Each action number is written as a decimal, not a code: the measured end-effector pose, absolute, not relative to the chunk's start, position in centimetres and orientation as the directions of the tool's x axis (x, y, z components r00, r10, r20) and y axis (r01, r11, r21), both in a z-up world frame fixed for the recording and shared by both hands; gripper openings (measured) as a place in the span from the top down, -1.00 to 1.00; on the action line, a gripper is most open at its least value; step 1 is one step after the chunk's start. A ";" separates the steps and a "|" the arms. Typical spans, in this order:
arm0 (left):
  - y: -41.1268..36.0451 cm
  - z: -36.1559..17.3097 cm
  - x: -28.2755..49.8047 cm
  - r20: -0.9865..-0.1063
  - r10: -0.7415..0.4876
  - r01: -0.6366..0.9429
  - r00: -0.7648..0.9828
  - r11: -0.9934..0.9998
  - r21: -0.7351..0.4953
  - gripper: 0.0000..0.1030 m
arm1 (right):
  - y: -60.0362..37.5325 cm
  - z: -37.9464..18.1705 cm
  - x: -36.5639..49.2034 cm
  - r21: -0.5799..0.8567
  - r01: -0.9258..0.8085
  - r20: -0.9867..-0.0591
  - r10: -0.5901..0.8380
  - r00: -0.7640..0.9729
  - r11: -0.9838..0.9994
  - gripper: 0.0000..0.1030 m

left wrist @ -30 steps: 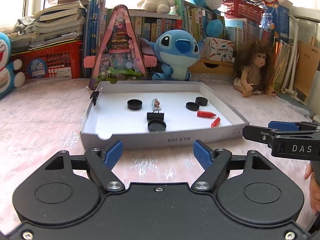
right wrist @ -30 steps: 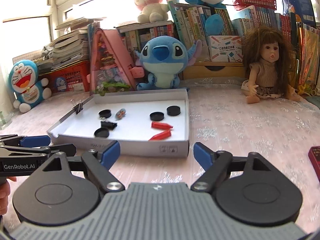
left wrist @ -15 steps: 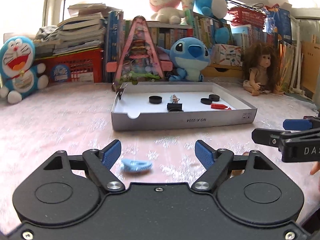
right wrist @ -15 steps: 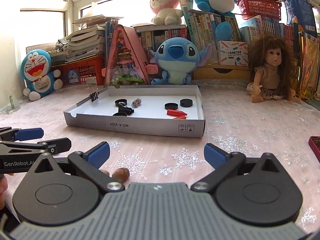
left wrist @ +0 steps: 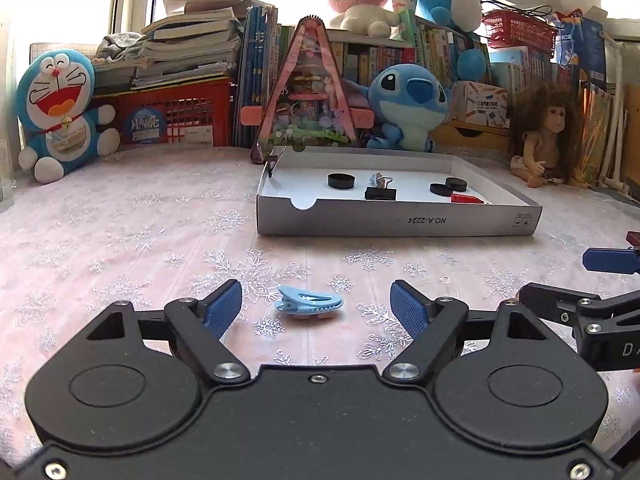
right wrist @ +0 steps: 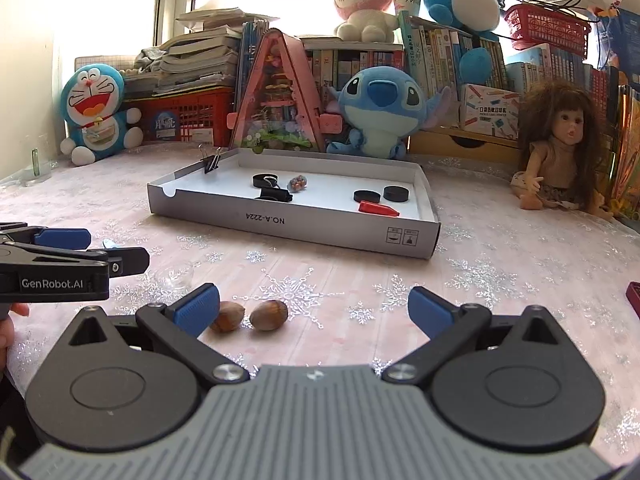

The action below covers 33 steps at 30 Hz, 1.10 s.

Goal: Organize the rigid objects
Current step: 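Move both tools back toward the blue hair clip and brown nuts, then grasp the blue hair clip with the left tool while the right tool grasps a brown nut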

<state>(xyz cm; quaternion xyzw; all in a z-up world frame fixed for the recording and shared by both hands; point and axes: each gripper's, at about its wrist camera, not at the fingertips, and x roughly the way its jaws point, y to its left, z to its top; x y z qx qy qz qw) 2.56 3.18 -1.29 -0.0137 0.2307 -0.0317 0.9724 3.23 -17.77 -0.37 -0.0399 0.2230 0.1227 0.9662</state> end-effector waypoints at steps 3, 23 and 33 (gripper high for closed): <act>3.2 -1.4 2.8 -0.455 -0.068 0.053 0.888 0.998 -0.046 -0.53 | -17.7 -0.4 3.3 -0.021 -0.259 -0.446 0.223 0.867 0.966 -1.00; 2.5 -1.9 3.9 -0.496 -0.039 0.040 0.867 0.999 -0.010 -0.36 | -17.8 -0.6 3.6 -0.012 -0.229 -0.458 0.199 0.866 0.973 -0.89; 2.3 -2.0 3.9 -0.493 -0.029 0.037 0.869 0.999 0.007 -0.33 | -17.7 -0.8 3.6 -0.029 -0.225 -0.461 0.187 0.868 0.974 -0.65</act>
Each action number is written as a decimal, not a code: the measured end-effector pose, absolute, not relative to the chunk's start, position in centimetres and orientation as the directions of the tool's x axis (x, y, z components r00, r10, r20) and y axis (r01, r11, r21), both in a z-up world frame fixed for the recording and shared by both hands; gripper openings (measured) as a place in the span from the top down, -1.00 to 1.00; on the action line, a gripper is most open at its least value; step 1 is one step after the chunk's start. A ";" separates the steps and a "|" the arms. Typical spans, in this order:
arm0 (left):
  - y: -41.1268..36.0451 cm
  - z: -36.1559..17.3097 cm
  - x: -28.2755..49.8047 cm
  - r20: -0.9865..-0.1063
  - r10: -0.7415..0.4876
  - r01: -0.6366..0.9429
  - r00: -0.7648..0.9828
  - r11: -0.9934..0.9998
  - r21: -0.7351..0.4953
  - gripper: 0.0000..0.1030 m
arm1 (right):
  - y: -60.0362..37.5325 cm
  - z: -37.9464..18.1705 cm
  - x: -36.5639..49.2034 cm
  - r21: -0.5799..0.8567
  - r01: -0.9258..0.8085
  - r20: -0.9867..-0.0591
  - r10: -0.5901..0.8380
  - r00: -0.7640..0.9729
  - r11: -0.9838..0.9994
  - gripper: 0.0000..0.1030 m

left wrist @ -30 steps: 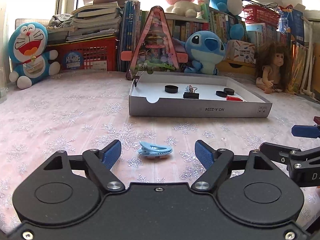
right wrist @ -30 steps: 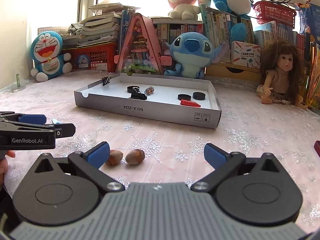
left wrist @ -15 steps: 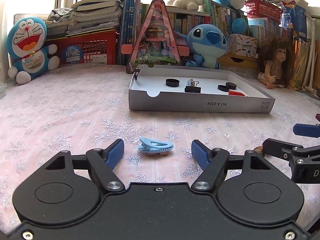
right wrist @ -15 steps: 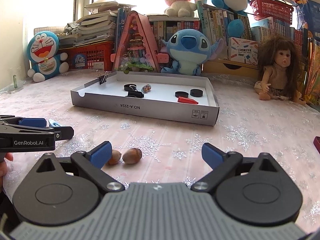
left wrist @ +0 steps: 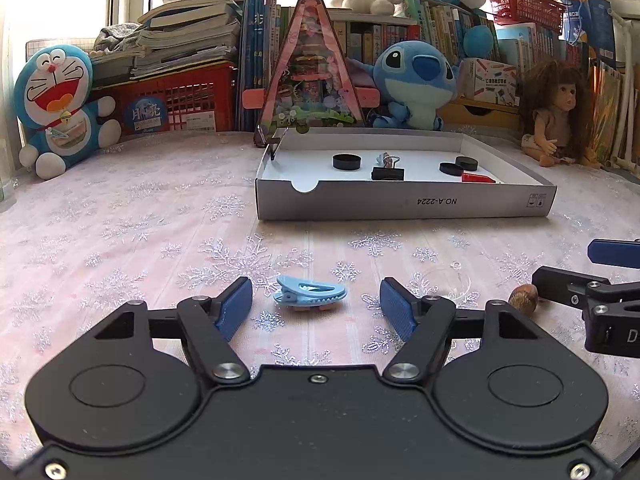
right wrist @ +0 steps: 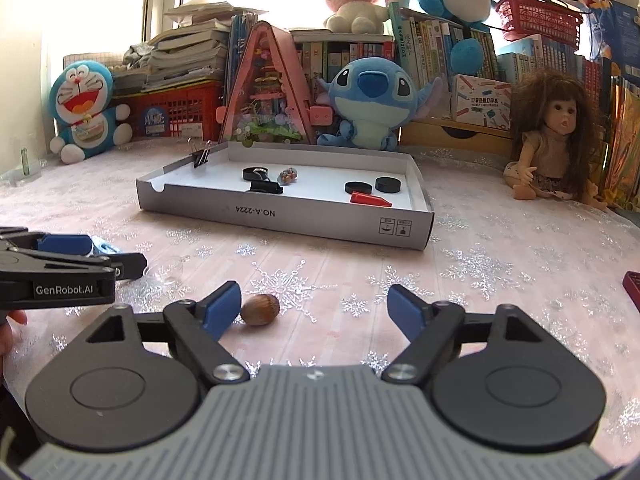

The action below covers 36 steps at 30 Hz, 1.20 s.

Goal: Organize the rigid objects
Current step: 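Grasp the blue hair clip with the left tool while the right tool grasps a brown nut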

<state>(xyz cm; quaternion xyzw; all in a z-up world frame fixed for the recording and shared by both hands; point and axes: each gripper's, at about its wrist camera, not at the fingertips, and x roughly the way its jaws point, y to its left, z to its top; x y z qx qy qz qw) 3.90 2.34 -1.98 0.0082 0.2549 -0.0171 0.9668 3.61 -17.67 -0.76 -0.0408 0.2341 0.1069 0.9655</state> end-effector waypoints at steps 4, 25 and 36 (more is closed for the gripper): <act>2.3 -2.0 3.9 -0.493 -0.028 0.037 0.870 0.999 0.010 -0.31 | -17.1 -0.9 3.8 -0.059 -0.231 -0.485 0.174 0.857 0.971 -0.58; 2.2 -2.1 3.7 -0.477 -0.056 0.071 0.877 0.997 0.015 -0.02 | -16.8 -1.1 3.6 -0.070 -0.322 -0.498 0.247 0.831 0.944 -0.08; 2.2 -2.0 3.5 -0.469 -0.078 0.100 0.880 0.995 0.022 0.28 | -17.1 -0.8 3.8 -0.028 -0.351 -0.506 0.289 0.813 0.936 0.32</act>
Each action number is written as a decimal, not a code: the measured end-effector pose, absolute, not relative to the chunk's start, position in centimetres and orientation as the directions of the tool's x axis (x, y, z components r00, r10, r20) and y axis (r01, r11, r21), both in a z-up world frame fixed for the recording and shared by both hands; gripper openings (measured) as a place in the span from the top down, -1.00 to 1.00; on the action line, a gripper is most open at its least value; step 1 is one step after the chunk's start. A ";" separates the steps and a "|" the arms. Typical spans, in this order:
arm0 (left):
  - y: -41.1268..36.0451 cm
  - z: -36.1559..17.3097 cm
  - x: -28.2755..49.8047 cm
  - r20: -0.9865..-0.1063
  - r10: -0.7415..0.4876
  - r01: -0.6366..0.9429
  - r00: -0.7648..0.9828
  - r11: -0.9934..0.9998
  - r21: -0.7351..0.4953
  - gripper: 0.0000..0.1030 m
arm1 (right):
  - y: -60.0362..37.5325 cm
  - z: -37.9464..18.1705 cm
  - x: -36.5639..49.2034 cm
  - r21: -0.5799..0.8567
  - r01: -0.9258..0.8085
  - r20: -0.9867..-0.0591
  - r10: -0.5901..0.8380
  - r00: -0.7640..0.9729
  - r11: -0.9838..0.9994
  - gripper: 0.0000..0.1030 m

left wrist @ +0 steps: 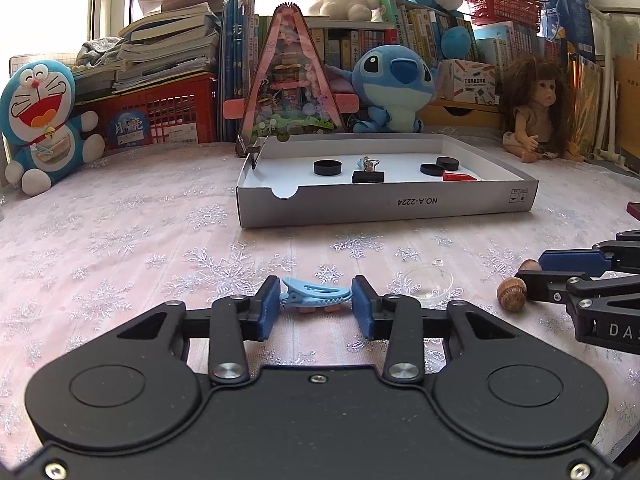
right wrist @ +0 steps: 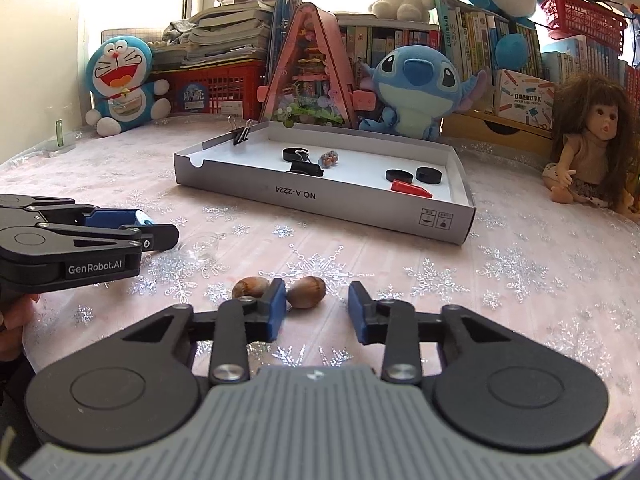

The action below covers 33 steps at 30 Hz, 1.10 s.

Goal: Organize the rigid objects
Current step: 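Grasp the blue hair clip with the left tool while the right tool grasps a brown nut, then carry the blue hair clip and brown nut over the white tray with both tools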

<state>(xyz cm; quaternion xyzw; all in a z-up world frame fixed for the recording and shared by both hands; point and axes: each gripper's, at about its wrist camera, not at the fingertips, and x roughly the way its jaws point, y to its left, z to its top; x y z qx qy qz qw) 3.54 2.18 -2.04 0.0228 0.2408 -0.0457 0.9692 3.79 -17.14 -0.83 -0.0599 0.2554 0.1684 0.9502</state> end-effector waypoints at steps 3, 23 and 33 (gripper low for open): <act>2.3 -2.0 3.5 -0.471 -0.076 0.092 0.879 0.996 0.012 0.28 | -17.1 -0.8 3.7 -0.026 -0.350 -0.500 0.291 0.816 0.936 0.48; 2.5 -0.4 4.3 -0.488 -0.083 0.076 0.869 0.996 -0.036 0.29 | -17.7 0.1 4.3 0.009 -0.306 -0.474 0.273 0.837 0.952 0.51; 2.3 1.9 6.5 -0.481 -0.083 0.073 0.873 0.997 -0.039 0.29 | -18.7 1.6 5.6 0.015 -0.265 -0.456 0.243 0.857 0.964 0.51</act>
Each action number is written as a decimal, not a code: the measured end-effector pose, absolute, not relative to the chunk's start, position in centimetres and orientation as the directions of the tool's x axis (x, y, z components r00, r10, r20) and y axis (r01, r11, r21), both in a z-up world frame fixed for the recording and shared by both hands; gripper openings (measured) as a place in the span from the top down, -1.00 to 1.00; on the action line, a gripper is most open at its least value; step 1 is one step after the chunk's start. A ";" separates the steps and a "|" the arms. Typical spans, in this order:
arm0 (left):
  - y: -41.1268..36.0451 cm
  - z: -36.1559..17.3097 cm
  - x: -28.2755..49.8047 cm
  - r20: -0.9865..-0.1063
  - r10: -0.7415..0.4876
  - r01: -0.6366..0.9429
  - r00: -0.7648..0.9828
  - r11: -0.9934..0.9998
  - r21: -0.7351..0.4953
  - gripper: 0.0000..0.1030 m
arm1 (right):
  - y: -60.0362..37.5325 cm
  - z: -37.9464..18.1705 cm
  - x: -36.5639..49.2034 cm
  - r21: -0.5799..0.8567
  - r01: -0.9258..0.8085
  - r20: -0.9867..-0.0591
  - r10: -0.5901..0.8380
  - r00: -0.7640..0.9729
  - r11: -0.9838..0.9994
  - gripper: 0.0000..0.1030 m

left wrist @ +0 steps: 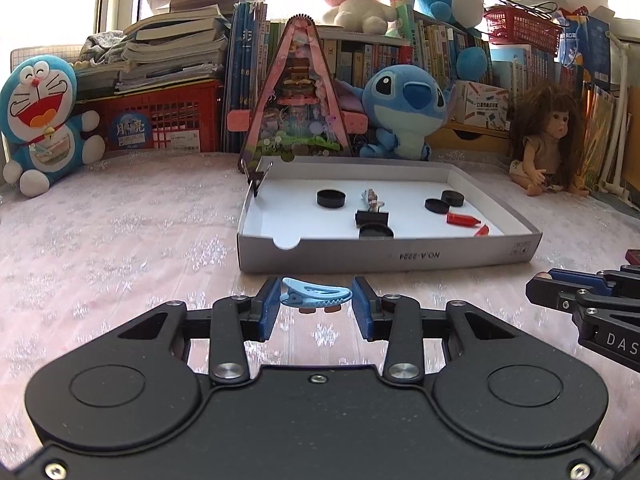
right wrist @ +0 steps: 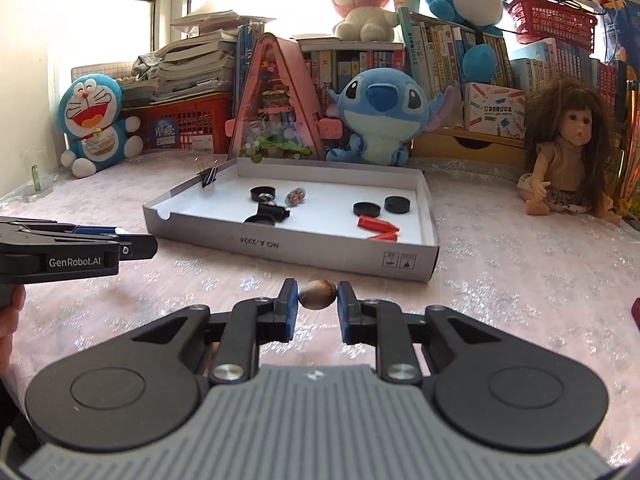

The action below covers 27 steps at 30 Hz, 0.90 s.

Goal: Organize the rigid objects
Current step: 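Carry the blue hair clip and brown nut over the white tray with both tools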

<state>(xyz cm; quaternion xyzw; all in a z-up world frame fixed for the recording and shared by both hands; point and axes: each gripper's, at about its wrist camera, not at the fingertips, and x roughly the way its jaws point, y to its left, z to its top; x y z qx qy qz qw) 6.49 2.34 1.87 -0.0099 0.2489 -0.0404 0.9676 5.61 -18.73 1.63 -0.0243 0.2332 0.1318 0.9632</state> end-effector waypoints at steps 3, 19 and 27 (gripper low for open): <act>2.1 2.9 7.4 -0.464 -0.086 0.075 0.882 0.996 -0.041 0.29 | -19.2 2.2 6.6 0.033 -0.248 -0.453 0.236 0.860 0.968 0.51; 0.9 4.6 14.4 -0.456 -0.083 0.068 0.886 0.996 -0.050 0.29 | -21.3 3.4 12.6 0.107 -0.162 -0.450 0.193 0.872 0.981 0.51; 0.6 2.9 18.0 -0.485 -0.061 0.035 0.872 0.997 -0.063 0.29 | -21.3 2.3 15.8 0.150 -0.177 -0.459 0.227 0.859 0.973 0.51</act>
